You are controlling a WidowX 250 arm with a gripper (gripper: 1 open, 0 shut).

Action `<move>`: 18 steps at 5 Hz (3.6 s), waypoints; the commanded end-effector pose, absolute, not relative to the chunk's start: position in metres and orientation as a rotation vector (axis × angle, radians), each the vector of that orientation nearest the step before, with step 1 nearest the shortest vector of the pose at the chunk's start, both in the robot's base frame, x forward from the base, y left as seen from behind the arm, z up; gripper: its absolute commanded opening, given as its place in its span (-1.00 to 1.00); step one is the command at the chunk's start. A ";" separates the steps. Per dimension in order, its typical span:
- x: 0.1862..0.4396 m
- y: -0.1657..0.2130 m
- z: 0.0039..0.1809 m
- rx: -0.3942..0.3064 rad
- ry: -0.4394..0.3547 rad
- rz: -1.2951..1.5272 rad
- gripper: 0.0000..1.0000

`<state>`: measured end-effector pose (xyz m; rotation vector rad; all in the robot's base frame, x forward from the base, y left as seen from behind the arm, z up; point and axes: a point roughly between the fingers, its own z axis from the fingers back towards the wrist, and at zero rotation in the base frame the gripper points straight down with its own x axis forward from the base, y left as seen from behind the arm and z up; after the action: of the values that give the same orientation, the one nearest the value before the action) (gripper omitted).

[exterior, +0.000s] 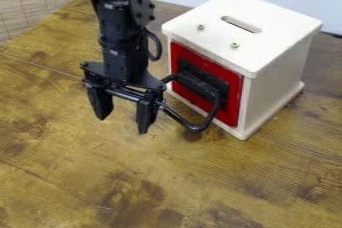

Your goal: Close the drawer

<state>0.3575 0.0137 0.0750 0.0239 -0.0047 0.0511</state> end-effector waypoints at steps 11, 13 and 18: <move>0.373 0.036 0.098 0.076 -0.145 0.079 1.00; 0.373 0.036 0.095 0.082 -0.152 0.081 1.00; 0.374 0.048 0.098 0.070 -0.119 0.060 1.00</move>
<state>0.3671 0.0392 0.0789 0.0660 -0.0613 0.0362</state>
